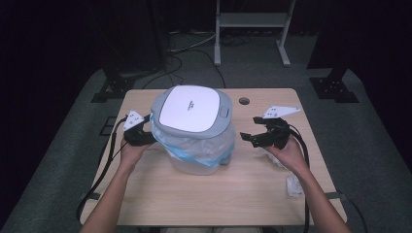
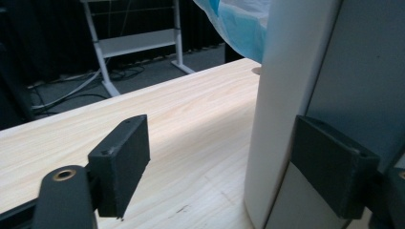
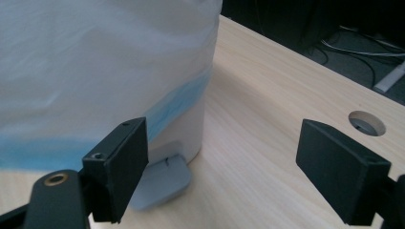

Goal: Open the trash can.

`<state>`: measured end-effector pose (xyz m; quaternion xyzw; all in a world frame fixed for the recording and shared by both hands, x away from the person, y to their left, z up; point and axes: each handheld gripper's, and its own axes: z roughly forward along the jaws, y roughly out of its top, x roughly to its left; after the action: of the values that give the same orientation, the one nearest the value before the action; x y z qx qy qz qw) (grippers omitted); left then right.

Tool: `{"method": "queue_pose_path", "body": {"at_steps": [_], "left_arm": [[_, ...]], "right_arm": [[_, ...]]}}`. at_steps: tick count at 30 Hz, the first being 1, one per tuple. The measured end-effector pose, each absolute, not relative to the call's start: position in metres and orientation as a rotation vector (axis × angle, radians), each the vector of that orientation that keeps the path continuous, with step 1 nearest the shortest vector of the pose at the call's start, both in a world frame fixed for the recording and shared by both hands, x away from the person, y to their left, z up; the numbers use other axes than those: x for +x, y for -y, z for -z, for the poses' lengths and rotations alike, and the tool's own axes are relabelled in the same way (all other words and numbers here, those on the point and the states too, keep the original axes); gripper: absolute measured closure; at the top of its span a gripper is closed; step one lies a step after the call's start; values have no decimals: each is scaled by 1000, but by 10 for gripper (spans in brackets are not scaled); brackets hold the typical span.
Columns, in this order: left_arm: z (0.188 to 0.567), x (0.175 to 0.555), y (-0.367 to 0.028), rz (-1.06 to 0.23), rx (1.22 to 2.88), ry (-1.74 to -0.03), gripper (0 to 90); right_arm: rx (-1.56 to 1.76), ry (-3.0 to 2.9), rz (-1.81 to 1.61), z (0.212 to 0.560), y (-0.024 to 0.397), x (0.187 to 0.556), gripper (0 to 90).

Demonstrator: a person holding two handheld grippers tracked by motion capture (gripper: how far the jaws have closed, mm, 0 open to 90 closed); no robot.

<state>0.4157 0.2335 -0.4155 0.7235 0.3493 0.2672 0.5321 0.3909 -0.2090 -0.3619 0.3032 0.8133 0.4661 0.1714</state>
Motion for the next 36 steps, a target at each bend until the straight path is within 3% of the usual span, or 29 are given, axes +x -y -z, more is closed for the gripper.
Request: {"method": "queue_pose_path", "body": {"at_steps": [7, 18, 26, 28, 36], "left_arm": [[410, 415, -230, -628, 1763, -814, 176], [413, 365, -250, -611, 1768, -770, 176], [420, 340, -233, -576, 1846, -701, 176], [422, 338, -229, -572, 1873, -681, 176], [427, 336, -223, -512, 1906, -662, 176]], "right_arm": [[889, -2278, -1290, 364, 197, 413, 168], [932, -2205, -1274, 375, 176, 458, 168], [927, -2178, -1311, 376, 165, 483, 167], [925, -2172, -1330, 377, 162, 490, 204], [908, -2114, -1310, 380, 154, 506, 206]]}}
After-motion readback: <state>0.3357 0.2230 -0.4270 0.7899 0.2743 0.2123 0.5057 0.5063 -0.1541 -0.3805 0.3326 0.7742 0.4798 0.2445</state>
